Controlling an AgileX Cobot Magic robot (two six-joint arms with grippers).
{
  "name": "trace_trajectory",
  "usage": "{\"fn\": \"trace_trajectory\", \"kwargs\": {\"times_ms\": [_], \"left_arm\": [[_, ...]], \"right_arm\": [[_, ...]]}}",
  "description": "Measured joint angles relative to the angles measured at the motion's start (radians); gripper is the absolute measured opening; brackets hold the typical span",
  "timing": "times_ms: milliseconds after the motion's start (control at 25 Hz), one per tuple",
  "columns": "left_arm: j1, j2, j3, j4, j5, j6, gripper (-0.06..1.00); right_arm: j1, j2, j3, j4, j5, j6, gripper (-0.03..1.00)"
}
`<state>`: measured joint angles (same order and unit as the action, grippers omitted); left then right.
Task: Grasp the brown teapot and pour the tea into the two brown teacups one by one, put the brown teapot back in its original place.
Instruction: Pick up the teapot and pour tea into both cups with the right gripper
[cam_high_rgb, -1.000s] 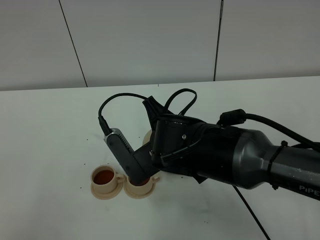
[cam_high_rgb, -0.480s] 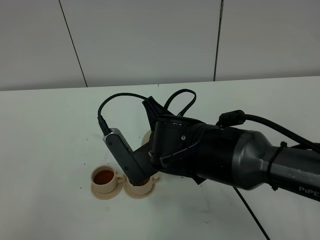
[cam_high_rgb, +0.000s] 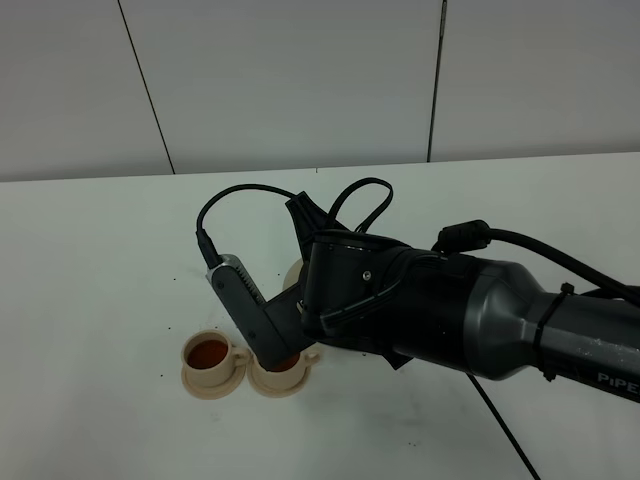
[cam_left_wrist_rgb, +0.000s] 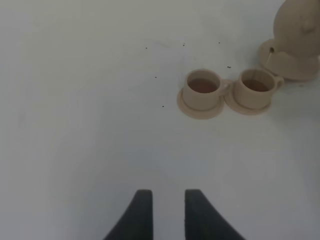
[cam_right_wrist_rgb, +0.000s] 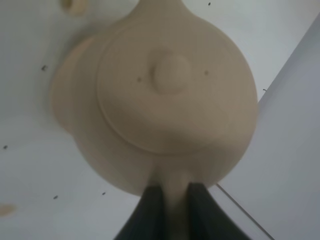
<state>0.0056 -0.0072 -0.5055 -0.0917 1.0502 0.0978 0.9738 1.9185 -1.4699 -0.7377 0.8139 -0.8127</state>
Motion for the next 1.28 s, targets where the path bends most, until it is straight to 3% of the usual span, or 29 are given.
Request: {"fn": "trace_trajectory", "kwargs": {"times_ms": [1280], "left_arm": [[0.000,0.000,0.000,0.000,0.000,0.000,0.23]], "right_arm": [[0.000,0.000,0.000,0.000,0.000,0.002,0.10]]}}
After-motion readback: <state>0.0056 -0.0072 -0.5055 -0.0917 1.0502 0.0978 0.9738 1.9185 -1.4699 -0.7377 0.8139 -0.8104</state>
